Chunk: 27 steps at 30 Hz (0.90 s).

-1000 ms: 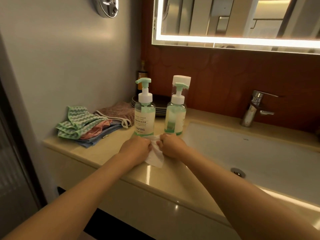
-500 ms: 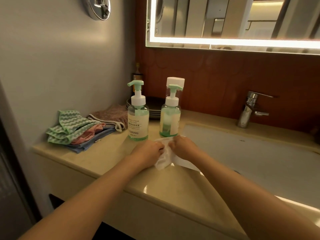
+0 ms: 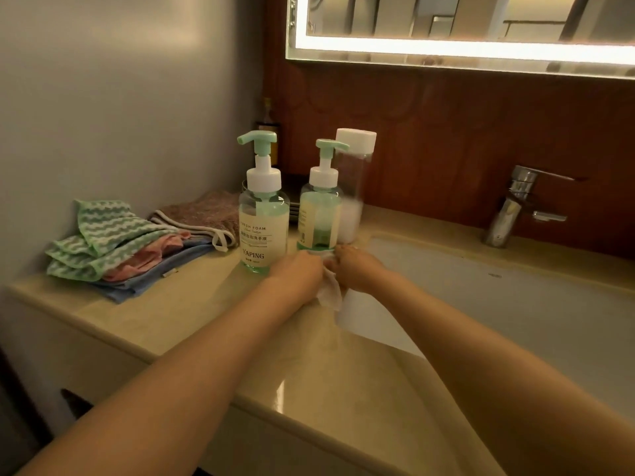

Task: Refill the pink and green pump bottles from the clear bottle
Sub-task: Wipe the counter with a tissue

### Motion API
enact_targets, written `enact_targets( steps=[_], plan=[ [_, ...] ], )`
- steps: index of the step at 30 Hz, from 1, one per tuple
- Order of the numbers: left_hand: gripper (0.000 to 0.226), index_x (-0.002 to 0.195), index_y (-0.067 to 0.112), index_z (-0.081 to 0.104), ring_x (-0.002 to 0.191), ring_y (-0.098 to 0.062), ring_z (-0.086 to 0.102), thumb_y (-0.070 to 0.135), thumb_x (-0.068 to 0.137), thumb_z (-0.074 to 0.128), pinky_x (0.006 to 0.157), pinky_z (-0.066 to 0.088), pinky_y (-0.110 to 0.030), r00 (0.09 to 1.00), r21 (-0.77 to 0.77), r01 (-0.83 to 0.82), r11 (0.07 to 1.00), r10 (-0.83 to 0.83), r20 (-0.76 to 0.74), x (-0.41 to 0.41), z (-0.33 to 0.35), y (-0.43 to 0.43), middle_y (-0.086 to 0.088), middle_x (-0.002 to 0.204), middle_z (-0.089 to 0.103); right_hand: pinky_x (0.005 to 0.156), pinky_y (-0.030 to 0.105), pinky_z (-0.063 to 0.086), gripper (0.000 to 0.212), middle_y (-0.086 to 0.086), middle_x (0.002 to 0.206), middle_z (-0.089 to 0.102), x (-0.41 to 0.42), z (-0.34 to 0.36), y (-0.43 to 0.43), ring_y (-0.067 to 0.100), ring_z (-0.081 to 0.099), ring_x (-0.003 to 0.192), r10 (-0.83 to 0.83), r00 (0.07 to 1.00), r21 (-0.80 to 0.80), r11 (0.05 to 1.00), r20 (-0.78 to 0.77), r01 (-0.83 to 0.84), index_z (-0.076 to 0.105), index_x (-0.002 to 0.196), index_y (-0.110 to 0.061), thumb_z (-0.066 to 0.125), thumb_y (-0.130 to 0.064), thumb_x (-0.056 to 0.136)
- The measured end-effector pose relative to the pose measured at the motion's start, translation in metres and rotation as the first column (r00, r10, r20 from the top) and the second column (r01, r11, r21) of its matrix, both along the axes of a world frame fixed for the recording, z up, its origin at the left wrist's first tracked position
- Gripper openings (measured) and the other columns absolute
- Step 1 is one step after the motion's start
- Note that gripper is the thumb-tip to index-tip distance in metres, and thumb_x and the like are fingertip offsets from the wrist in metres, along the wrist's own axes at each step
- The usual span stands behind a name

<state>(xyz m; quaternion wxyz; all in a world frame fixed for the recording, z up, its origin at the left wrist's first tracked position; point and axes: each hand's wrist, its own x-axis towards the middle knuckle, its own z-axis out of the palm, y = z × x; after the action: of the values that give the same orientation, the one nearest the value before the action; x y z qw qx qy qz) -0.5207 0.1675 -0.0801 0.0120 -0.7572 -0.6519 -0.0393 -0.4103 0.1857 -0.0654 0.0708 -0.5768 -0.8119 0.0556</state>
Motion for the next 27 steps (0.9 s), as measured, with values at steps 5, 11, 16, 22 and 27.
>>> enact_targets(
  steps=[5, 11, 16, 22, 27],
  plan=[
    [0.035, 0.127, 0.015, 0.050, 0.117, -0.029, 0.050, 0.008, 0.093, 0.046, 0.092, 0.044, -0.038, 0.999, 0.007, -0.014, 1.000, 0.013, 0.042, 0.003, 0.003, 0.004, -0.012, 0.129, 0.051, 0.102, 0.040, 0.039, 0.036, 0.012, 0.133, 0.053, -0.005, 0.000, 0.007, 0.028, 0.049, 0.120, 0.014, 1.000, -0.009, 1.000, 0.016, -0.014, 0.050, 0.130, -0.011, 0.038, -0.024, 0.098],
    [0.033, 0.127, 0.012, 0.051, 0.116, -0.028, 0.052, 0.012, 0.097, 0.039, 0.091, 0.043, -0.036, 1.000, 0.026, 0.013, 1.000, -0.014, 0.009, 0.000, 0.002, -0.009, -0.012, 0.129, 0.052, 0.094, 0.038, 0.046, 0.034, 0.015, 0.120, 0.060, -0.005, 0.000, -0.005, 0.028, 0.056, 0.108, -0.050, 0.998, -0.042, 0.998, 0.036, 0.052, 0.057, 0.118, -0.005, 0.039, -0.025, 0.098],
    [0.027, 0.117, 0.013, 0.057, 0.104, -0.025, 0.058, 0.016, 0.097, 0.038, 0.085, 0.045, -0.033, 0.995, 0.056, 0.097, 0.994, -0.097, -0.006, -0.023, -0.001, -0.035, -0.009, 0.118, 0.060, 0.095, 0.037, 0.041, 0.041, 0.018, 0.127, 0.053, -0.013, 0.003, -0.037, 0.030, 0.051, 0.114, -0.022, 0.994, -0.054, 0.998, 0.105, 0.028, 0.051, 0.124, -0.003, 0.035, -0.031, 0.098],
    [0.034, 0.125, 0.021, 0.051, 0.107, -0.025, 0.055, 0.031, 0.099, 0.031, 0.089, 0.046, -0.037, 0.986, 0.004, 0.164, 0.986, -0.164, 0.026, -0.075, -0.005, -0.078, -0.007, 0.129, 0.054, 0.086, 0.033, 0.045, 0.039, 0.014, 0.115, 0.058, -0.043, -0.004, -0.076, 0.025, 0.055, 0.102, -0.040, 0.997, -0.033, 0.999, 0.068, 0.042, 0.057, 0.114, -0.006, 0.038, -0.035, 0.096],
    [0.039, 0.136, 0.022, 0.043, 0.121, -0.026, 0.049, 0.031, 0.100, 0.032, 0.095, 0.039, -0.033, 0.986, -0.058, 0.166, 0.984, -0.165, 0.033, -0.113, -0.004, -0.119, -0.001, 0.144, 0.043, 0.082, 0.034, 0.045, 0.035, 0.012, 0.110, 0.061, -0.074, -0.006, -0.119, 0.026, 0.057, 0.100, 0.035, 0.990, 0.001, 0.999, 0.133, -0.035, 0.058, 0.110, -0.007, 0.038, -0.034, 0.098]
  ],
)
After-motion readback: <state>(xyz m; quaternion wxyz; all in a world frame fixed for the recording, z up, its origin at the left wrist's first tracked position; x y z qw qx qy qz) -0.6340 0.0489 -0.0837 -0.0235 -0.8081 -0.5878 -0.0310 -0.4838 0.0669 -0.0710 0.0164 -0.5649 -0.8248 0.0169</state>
